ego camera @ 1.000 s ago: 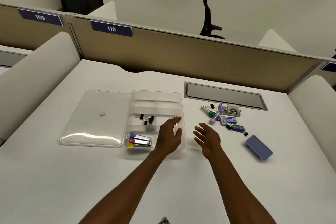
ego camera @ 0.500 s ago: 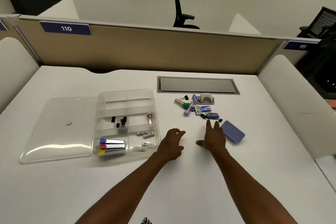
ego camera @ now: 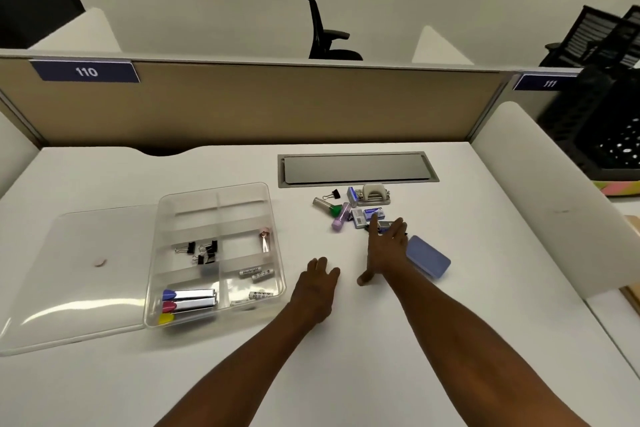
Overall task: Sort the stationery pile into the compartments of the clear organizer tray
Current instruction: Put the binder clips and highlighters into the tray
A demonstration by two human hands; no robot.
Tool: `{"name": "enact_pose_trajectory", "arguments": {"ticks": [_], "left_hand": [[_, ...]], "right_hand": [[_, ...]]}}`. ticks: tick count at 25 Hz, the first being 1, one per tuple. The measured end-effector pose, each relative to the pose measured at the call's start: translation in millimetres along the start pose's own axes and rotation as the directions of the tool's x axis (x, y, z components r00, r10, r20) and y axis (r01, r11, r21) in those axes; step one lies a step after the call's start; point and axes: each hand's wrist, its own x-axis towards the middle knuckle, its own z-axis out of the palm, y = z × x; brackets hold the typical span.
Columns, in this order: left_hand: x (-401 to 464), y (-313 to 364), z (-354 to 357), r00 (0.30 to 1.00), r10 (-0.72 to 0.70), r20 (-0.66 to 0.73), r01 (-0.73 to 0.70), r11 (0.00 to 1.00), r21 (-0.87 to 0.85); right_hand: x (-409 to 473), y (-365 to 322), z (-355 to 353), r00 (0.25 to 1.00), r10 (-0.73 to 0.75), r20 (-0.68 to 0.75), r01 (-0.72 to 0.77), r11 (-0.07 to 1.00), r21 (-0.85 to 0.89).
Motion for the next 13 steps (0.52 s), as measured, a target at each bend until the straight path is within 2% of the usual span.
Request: {"name": "enact_pose_trajectory", "arguments": {"ticks": [4, 7, 13], "left_hand": [[0, -6, 7, 1.000, -0.009, 0.001, 0.009, 0.999, -0.042], [-2, -8, 9, 1.000, -0.007, -0.019, 0.005, 0.998, -0.068], [-3, -6, 9, 1.000, -0.016, -0.021, 0.014, 0.997, -0.076]], "right_hand": [[6, 3, -7, 0.999, -0.021, 0.045, 0.022, 1.000, -0.015], [7, 1, -6, 0.994, -0.081, 0.070, 0.079, 0.996, 0.038], [-10, -8, 5, 0.983, -0.180, -0.044, 0.183, 0.980, 0.080]]}}
